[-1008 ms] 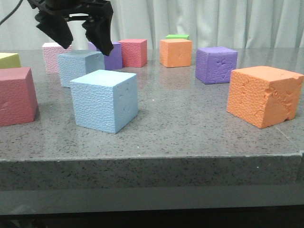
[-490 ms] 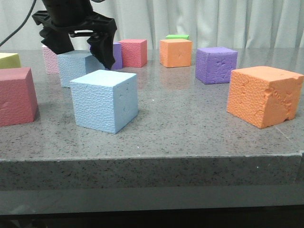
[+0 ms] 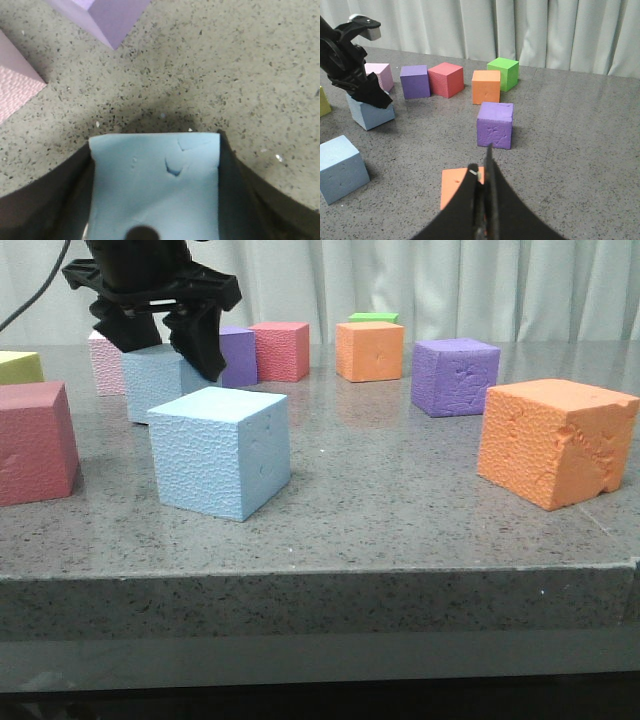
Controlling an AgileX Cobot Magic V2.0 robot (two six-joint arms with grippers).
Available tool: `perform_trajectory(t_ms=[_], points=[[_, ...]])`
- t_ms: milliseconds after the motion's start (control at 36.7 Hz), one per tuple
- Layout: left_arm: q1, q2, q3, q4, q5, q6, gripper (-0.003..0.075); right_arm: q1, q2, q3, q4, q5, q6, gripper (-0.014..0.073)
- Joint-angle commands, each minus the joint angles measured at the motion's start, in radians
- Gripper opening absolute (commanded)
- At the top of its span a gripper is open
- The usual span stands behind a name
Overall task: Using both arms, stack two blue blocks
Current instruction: 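Lower the left gripper onto the farther light blue cube and close, then lift the light blue cube with the left gripper above the placed cube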
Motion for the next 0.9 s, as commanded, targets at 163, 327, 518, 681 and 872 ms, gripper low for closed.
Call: perform_trajectory(t_ms=[163, 327, 518, 681, 872], points=[[-0.008, -0.178, -0.032, -0.026, -0.017, -0.013, 0.0336, -0.007, 0.007, -0.024, 0.022, -0.061, -0.001, -0.0065], [-0.045, -0.228, -0.032, -0.049, 0.069, -0.013, 0.0336, -0.007, 0.007, -0.024, 0.022, -0.061, -0.001, -0.0065], [-0.108, -0.282, -0.032, -0.087, 0.137, 0.021, 0.0336, -0.007, 0.007, -0.024, 0.022, -0.061, -0.001, -0.0065], [-0.148, -0.328, -0.030, -0.112, 0.180, 0.023, 0.0336, -0.007, 0.007, -0.024, 0.022, -0.061, -0.001, -0.0065], [-0.192, -0.385, 0.025, -0.132, 0.178, 0.023, 0.0336, -0.007, 0.007, -0.024, 0.022, -0.059, -0.001, -0.0065]])
